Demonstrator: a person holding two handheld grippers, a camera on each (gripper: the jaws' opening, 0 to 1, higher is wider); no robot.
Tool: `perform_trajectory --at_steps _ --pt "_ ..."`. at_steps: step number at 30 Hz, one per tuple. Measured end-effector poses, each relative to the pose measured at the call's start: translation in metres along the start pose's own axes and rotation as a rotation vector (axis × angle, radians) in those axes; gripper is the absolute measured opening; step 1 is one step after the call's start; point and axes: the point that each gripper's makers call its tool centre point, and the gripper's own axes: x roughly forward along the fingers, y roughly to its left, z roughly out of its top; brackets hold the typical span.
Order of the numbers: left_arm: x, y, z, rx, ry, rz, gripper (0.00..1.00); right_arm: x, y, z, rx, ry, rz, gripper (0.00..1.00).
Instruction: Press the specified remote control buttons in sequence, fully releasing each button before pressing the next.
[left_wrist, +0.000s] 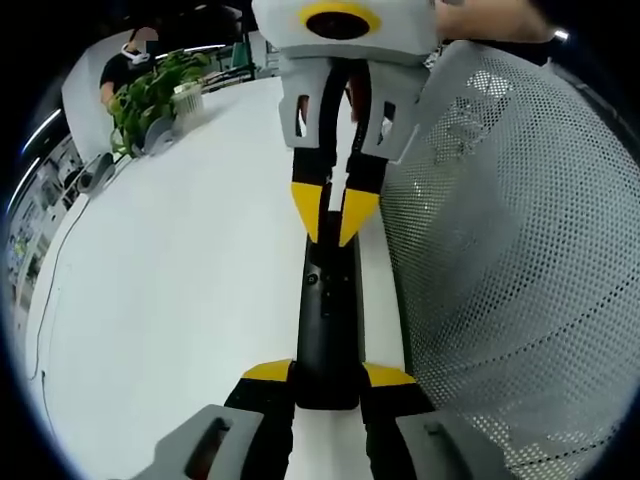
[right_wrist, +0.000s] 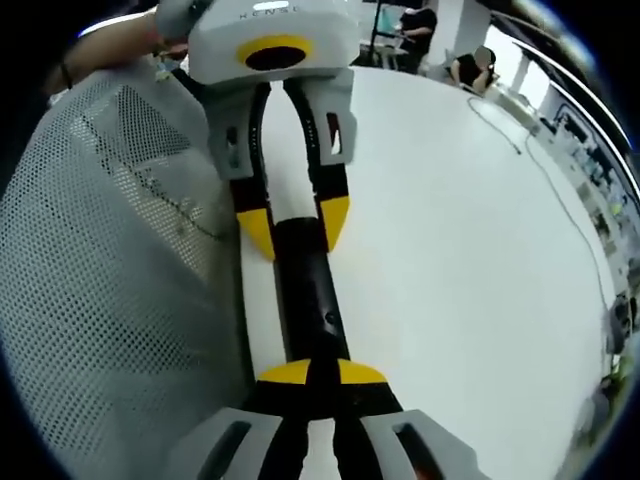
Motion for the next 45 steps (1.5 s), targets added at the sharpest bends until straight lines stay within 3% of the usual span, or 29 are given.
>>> perform_trajectory --at_steps 21,39,45 --pt "0.0 0.0003 -0.0001 -0.006 -0.003 0.0 0.26 -0.0028 0.0 -0.0063 -0.076 0.02 -0.043 0.01" --pt "0.0001 0.0006 0.0003 -0.006 -0.006 -0.001 0.26 -0.0011 0.0025 -0.0036 -0.122 0.02 -0.037 0.0" --pt "0.0001 0.0004 0.0004 -0.003 -0.004 0.0 0.26 0.0002 0.0013 -0.0035 -0.093 0.022 -0.037 0.0"
